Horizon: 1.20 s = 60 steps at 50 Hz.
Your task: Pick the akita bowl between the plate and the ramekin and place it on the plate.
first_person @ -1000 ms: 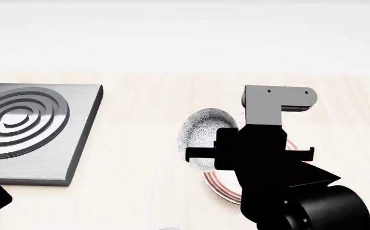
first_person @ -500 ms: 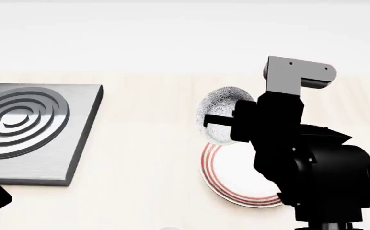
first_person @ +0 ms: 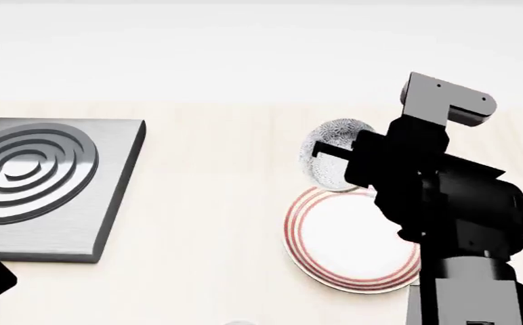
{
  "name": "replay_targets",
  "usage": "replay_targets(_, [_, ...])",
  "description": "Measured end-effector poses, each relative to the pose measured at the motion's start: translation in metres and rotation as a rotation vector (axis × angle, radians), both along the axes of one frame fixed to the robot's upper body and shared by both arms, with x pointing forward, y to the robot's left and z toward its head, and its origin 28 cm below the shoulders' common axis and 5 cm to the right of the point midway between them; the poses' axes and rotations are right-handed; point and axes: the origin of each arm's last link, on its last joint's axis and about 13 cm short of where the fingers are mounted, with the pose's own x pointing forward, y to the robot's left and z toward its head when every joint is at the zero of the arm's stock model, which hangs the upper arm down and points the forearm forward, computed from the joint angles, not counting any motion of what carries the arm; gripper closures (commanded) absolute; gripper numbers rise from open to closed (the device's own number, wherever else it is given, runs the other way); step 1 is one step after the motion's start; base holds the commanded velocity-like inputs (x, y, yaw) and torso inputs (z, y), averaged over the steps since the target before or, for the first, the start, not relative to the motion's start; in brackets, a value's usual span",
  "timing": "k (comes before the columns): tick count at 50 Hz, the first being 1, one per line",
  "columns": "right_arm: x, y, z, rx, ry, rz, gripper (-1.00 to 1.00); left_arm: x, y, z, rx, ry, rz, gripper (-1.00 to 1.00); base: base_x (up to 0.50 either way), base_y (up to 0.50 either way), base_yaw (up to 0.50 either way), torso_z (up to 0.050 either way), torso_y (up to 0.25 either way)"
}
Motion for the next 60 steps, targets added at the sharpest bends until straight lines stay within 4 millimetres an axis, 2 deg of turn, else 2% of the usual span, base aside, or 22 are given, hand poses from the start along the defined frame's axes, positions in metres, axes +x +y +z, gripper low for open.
replay_targets(18, [0.004,-0.007,-0.017,0.113,0.037,-0.078,1.00,0.000,0.000,0.000,-0.001,0.000,0.000,-1.00,0.00,0.00,0.00,-0.001,0.000])
replay_targets(60, [-0.003,-0.001,-0.051,0.237,0.118,-0.175,1.00,0.000,0.000,0.000,0.000,0.000,0.002,-1.00,0.00,0.00,0.00,0.000,0.000])
